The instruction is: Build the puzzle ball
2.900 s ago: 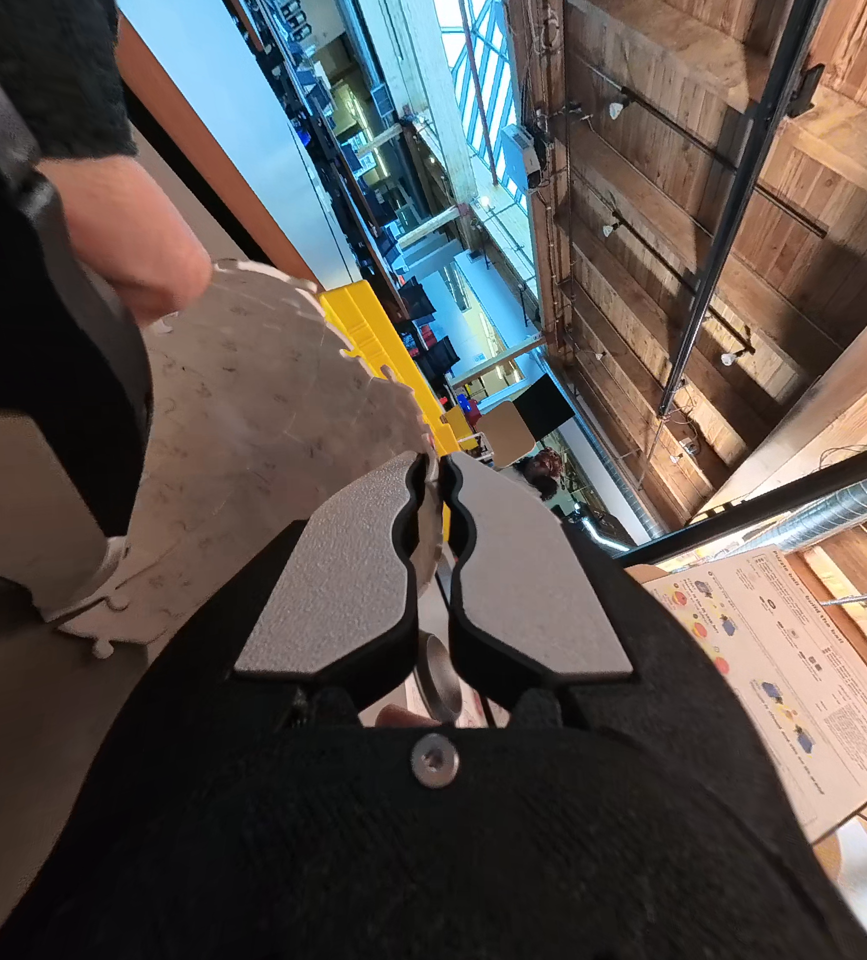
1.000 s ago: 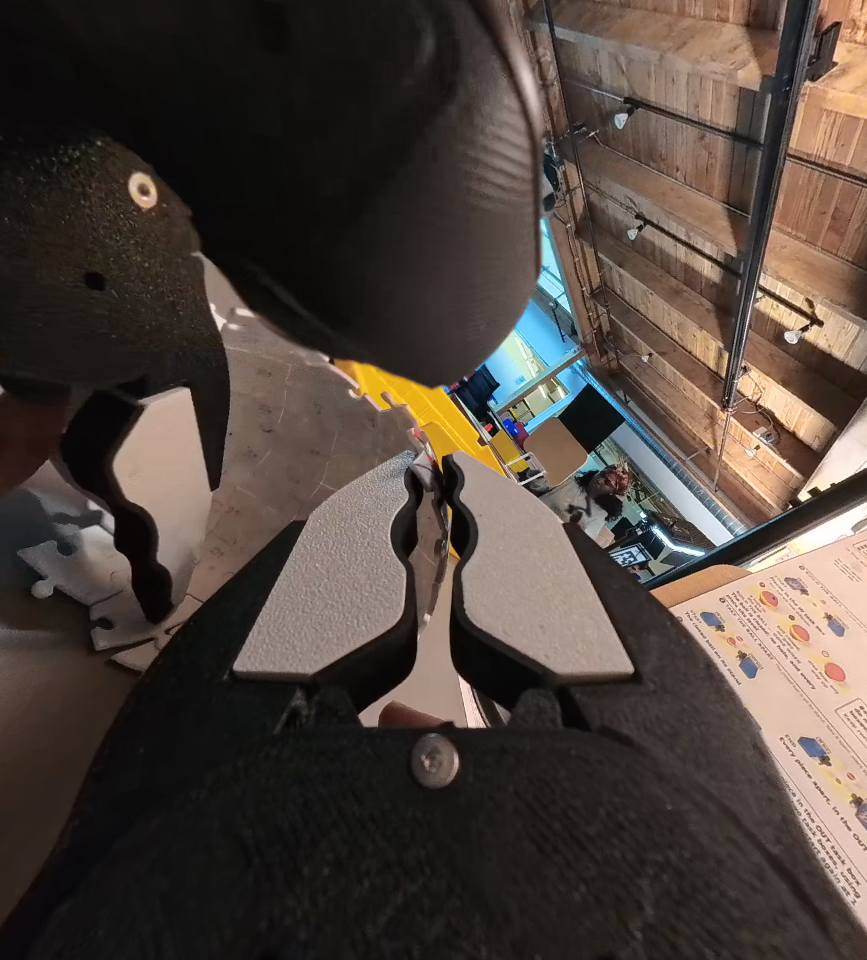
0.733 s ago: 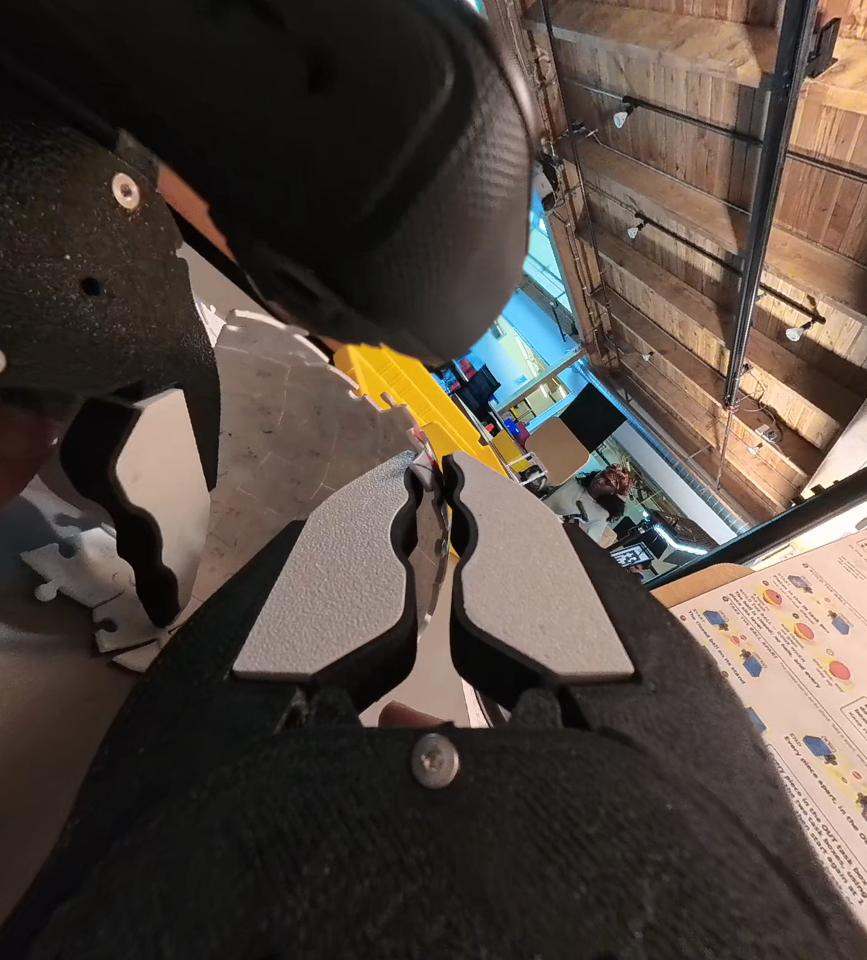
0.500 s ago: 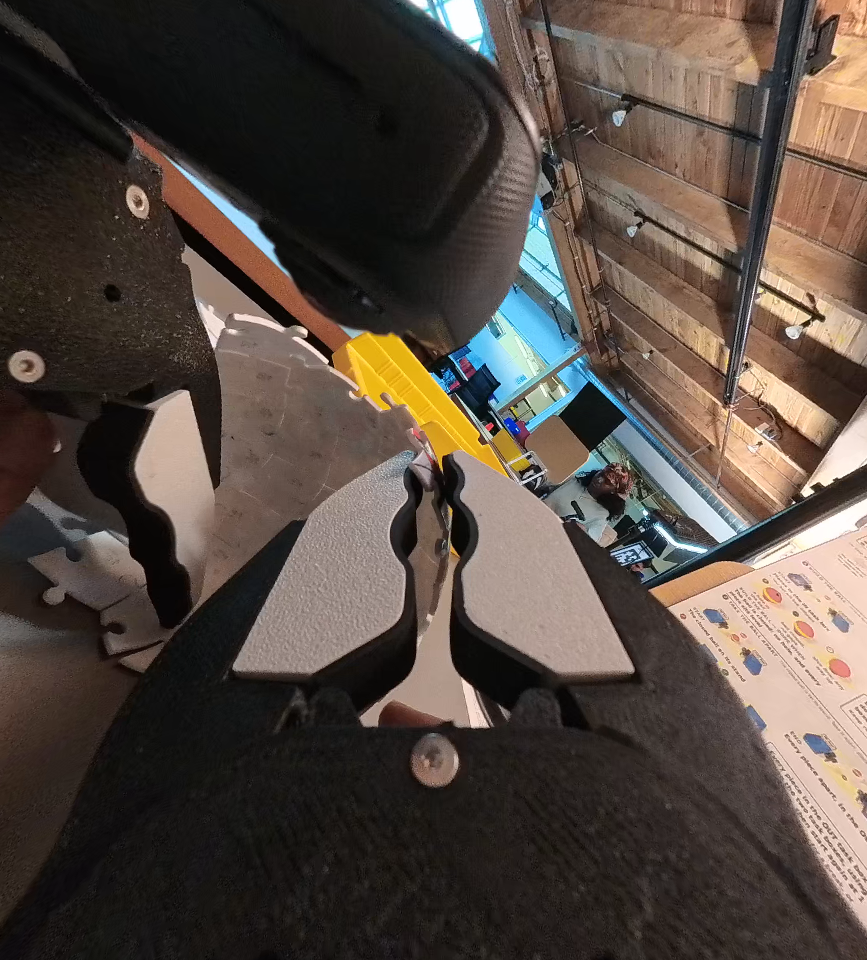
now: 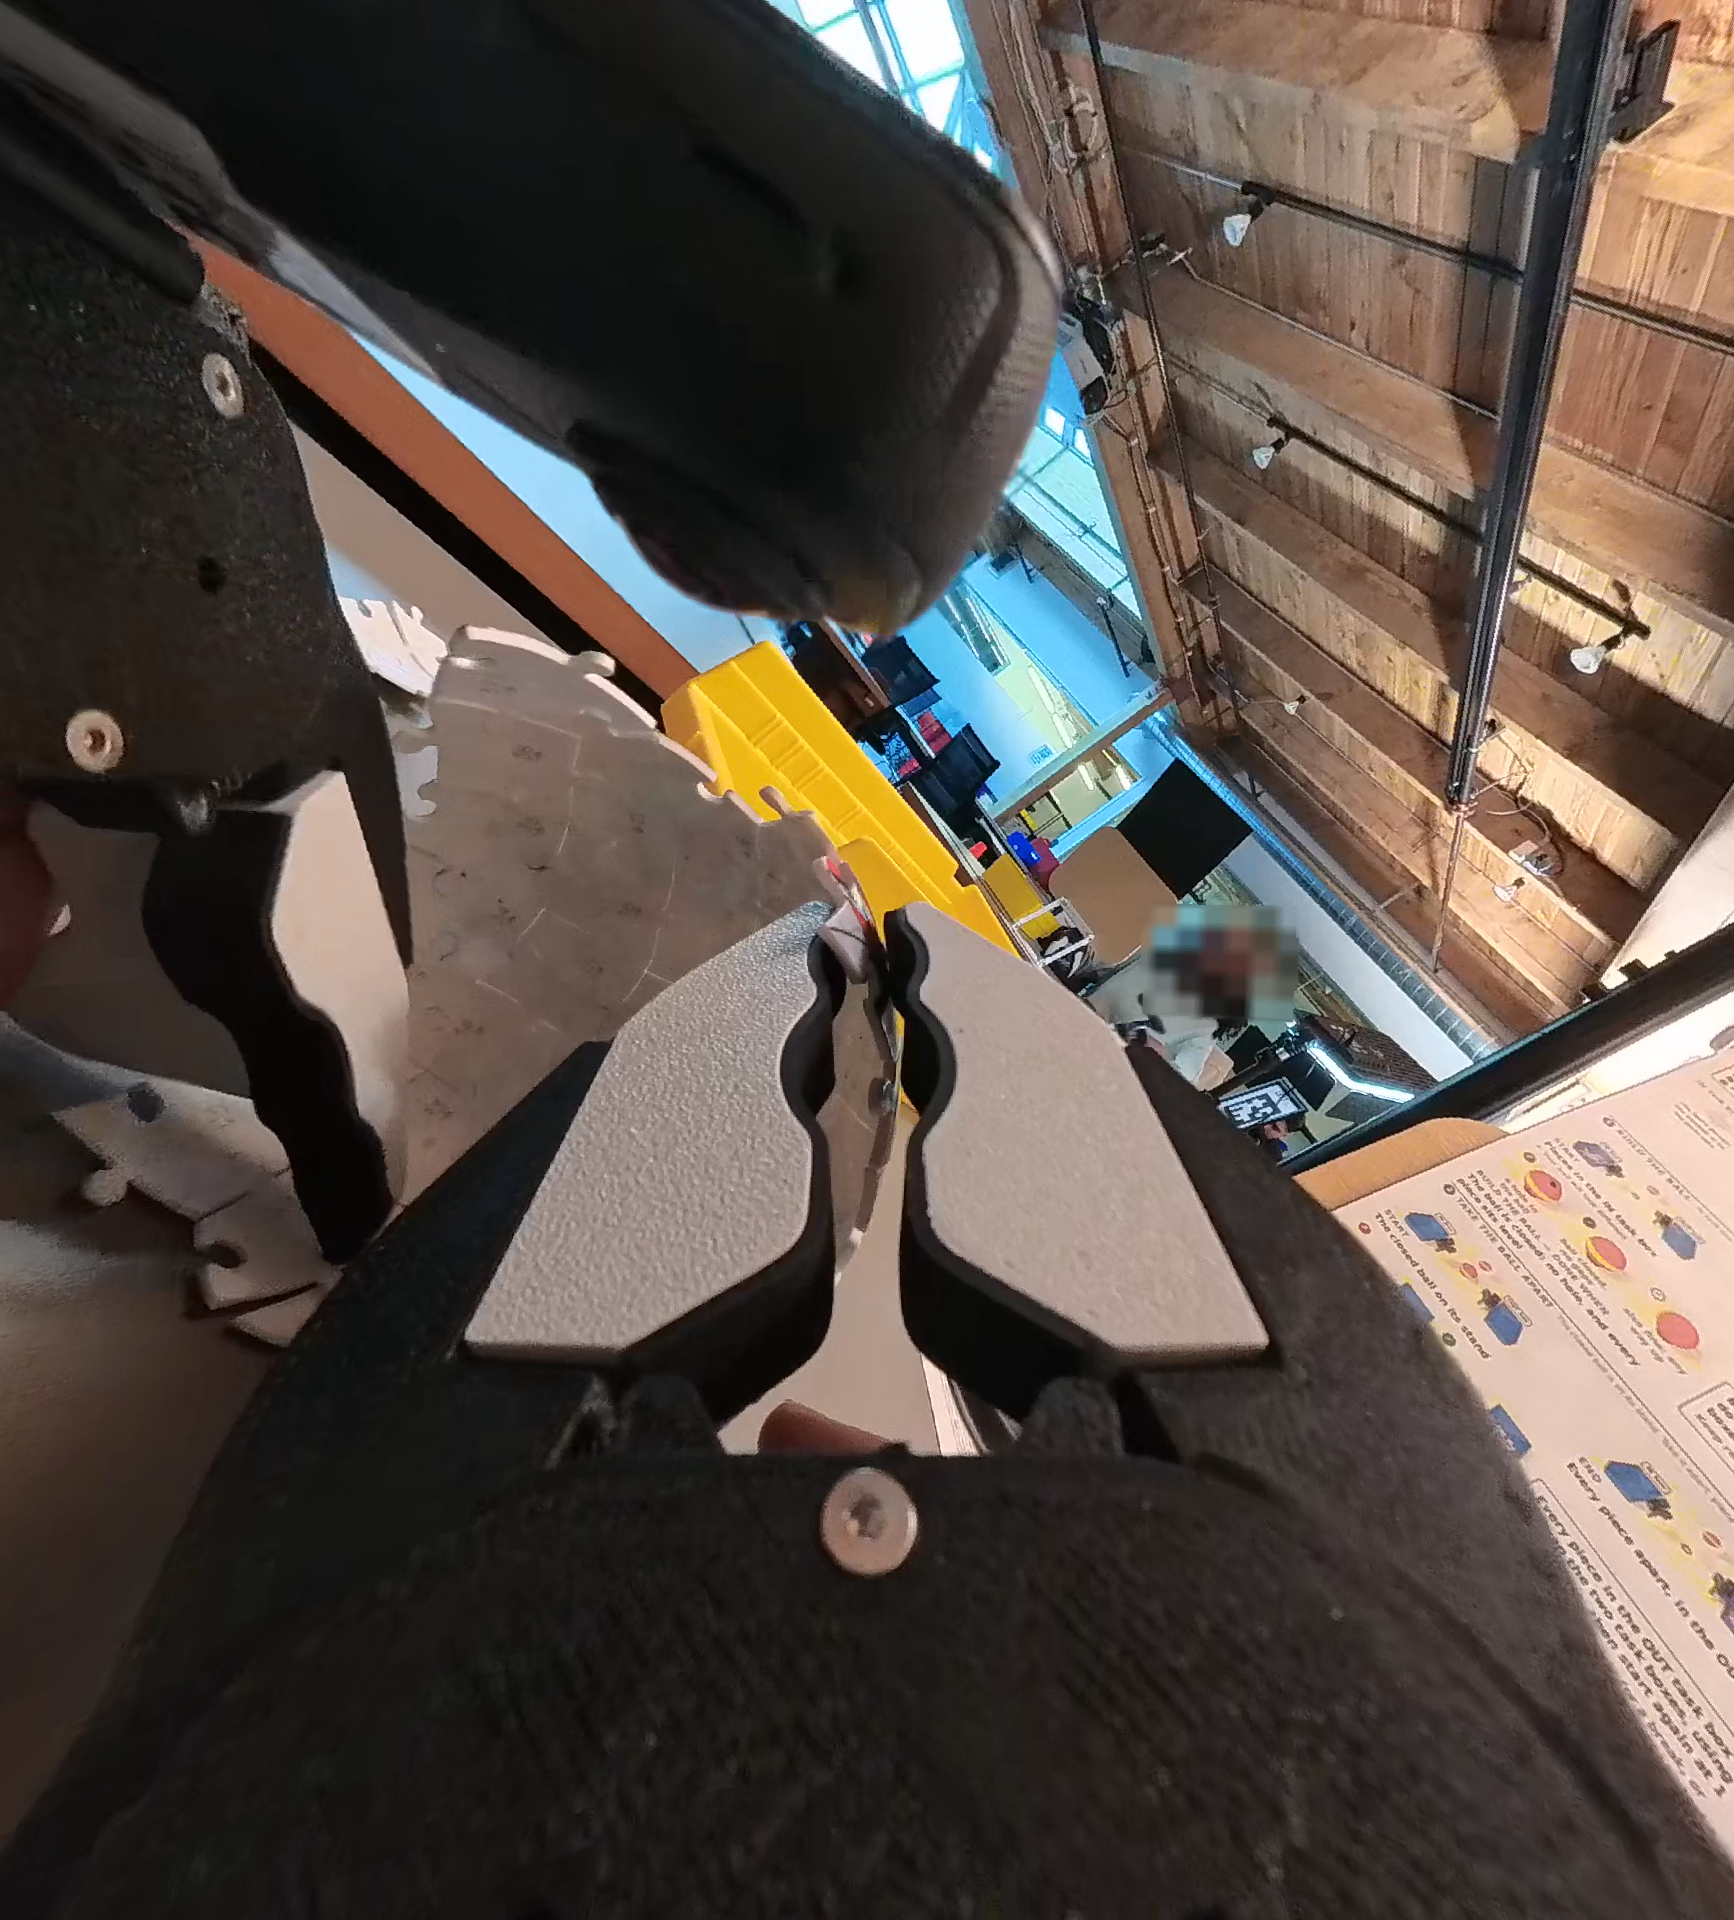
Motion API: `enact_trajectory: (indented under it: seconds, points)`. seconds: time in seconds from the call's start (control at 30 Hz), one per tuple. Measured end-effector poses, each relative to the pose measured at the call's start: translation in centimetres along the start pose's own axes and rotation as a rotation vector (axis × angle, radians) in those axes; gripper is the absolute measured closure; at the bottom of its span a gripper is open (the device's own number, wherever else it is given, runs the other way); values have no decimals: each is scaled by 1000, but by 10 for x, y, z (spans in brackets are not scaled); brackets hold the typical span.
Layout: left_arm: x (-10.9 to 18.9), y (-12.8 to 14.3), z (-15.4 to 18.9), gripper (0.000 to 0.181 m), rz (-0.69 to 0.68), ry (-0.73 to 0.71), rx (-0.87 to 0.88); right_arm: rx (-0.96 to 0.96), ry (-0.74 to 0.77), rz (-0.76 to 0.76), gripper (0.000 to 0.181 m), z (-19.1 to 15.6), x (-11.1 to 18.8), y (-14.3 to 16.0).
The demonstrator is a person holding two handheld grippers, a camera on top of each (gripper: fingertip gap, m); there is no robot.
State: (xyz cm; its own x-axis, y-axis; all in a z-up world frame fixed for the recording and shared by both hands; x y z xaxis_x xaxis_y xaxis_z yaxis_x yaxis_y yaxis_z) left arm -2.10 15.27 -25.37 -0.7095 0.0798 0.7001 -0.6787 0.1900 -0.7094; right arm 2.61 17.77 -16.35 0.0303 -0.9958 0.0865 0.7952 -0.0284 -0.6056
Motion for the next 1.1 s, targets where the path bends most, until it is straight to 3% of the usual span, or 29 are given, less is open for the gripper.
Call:
enact_trajectory:
  seconds: [0.03, 0.1, 0.37, 0.7, 0.93, 1.1]
  points:
    - [-1, -1, 0, 69, -6, -19, 2, 1, 0, -1, 174, 0, 0, 0]
    - [-3, -4, -2, 75, -13, -64, 51, -1, 0, 0, 174, 0, -1, 1]
    - [-7, -16, -7, 67, 35, -58, 260, -15, 3, -1, 173, 2, -2, 3]
    - [10, -18, -1, 73, 135, -119, 94, -6, 10, -9, 174, 3, -2, 4]
    - [19, 21, 4, 87, -93, -213, 32, -7, 10, -8, 174, 3, -3, 5]
    - [16, 18, 5, 76, -36, -247, 189, -7, 10, -5, 174, 3, -3, 4]
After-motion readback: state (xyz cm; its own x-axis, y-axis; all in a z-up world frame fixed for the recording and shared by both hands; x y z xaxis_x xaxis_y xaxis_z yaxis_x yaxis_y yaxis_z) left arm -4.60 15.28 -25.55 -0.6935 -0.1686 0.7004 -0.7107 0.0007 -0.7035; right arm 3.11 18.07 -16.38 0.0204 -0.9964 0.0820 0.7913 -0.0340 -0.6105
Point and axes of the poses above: each gripper's, where its closed fingertips meet, x back along the fingers, y out of its underside, z = x × y across the jaws, the point moved 4 cm from there along x, back along the fingers, and after that the axes turned 15 degrees about -y, right-handed, at the moved point
